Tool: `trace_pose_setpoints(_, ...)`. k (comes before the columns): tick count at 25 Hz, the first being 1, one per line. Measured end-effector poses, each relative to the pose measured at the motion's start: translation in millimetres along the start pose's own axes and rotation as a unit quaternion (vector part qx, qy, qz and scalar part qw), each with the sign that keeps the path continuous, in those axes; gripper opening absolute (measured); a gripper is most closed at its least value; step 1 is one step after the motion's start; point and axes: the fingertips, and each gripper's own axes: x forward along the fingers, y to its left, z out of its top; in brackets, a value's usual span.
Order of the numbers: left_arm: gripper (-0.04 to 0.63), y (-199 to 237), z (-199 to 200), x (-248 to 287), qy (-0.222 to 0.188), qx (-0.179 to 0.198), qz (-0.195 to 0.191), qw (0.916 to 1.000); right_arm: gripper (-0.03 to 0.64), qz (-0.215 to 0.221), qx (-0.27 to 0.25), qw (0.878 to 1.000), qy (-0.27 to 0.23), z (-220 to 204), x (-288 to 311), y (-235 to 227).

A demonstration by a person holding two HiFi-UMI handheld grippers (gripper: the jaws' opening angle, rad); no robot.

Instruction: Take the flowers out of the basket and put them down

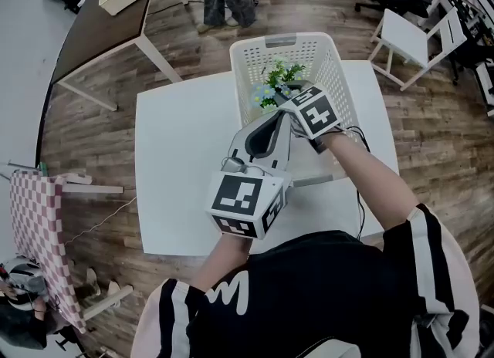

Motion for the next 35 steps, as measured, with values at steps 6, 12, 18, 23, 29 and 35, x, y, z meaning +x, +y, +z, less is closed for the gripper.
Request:
trace_pose_setpoints(6, 0.005, -0.7, -1.8, -1.4, 0.001, -0.004, -0.002, 1.0000, 0.040, 0.000, 0.051, 0.998, -0.035, 15.7, -24.3, -5.1)
trace_pose_setpoints(12, 0.005, -3.3, -1.9, -0.6, 0.000, -0.005, -0.008, 1.0000, 0.040, -0.001, 0.063, 0.996, -0.059, 31.8, -44.2, -0.8)
trace_pose_setpoints(18, 0.005, -6.8, -0.4, -6.0, -0.002, -0.003, -0.018, 0.9998, 0.040, -0.010, 0.038, 0.998, -0.051, 40.4, -59.9, 8.1)
trace_pose_setpoints(23, 0.005, -8.4, 2.4, -11.2, -0.005, 0.000, -0.023, 0.9997, 0.040, -0.016, 0.039, 0.997, -0.063, 48.7, -77.0, 9.1)
trace_pose_setpoints(29, 0.005, -7.3, -0.5, -19.9, -0.003, 0.007, -0.035, 0.9993, 0.040, -0.023, 0.036, 0.997, -0.067, 55.4, -89.1, 16.9)
trace_pose_setpoints(35, 0.005, -11.5, -2.4, -25.3, -0.003, 0.020, -0.048, 0.9986, 0.040, -0.039, 0.037, 0.995, -0.082, 61.4, -107.9, 20.7)
